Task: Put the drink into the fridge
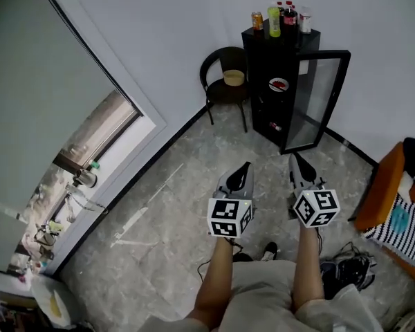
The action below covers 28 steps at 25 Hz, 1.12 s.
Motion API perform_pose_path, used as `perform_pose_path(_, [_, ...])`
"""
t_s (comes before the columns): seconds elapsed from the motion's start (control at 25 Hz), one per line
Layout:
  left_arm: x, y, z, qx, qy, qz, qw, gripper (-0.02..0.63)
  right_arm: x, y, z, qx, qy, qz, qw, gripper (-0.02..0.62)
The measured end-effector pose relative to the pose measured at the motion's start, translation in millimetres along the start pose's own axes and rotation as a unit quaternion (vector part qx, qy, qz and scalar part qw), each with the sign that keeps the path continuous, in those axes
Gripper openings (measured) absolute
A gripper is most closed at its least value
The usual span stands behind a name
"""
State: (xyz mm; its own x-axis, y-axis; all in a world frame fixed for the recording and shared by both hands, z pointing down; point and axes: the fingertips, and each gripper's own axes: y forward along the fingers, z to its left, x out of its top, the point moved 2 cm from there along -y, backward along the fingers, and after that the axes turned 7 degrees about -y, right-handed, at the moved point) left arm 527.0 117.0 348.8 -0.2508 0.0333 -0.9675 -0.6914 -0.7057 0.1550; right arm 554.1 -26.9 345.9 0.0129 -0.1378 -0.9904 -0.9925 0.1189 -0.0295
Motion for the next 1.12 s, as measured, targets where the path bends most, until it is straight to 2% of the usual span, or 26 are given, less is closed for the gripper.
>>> perform_pose_path(0.12, [-2,19,8,0.014,0.0,0.005,0.9999,0.009,-4,7,-19,0.004,-0.003,0.005,1.0,0.006])
perform_pose_path(0.2, [0,31,8,0.011,-0.02,0.002,0.9997,0.009,-5,6,-32,0.003,-0.002,0.009,1.0,0.006])
perform_pose_path(0.32, [13,53,6,0.0,-0.052,-0.035,0.998,0.009,-4,15,-57,-0.004,-0.004,0.012,1.0,0.006])
perform_pose_path(0.36, [17,59,5,0.008,-0.046,-0.048,0.9977,0.009,-6,17,-67,-0.009,0.0,0.015,1.0,0.006])
perform_pose_path(0.48, [27,68,2,0.038,0.01,-0.082,0.9958,0.009,-13,16,-90,-0.028,0.011,0.024,0.999,0.006])
perform_pose_path(0.56, [35,77,7,0.036,0.025,-0.087,0.9952,0.009,-14,23,-98,-0.038,0.012,0.027,0.999,0.006])
perform_pose_path(0.88, [52,135,44,0.031,0.012,-0.083,0.996,0.009,-8,73,-132,-0.062,0.003,0.03,0.998,0.006])
perform_pose_path(1.12, [67,176,91,0.039,-0.011,-0.096,0.9946,0.009,-8,128,-142,-0.062,-0.03,0.07,0.995,0.007])
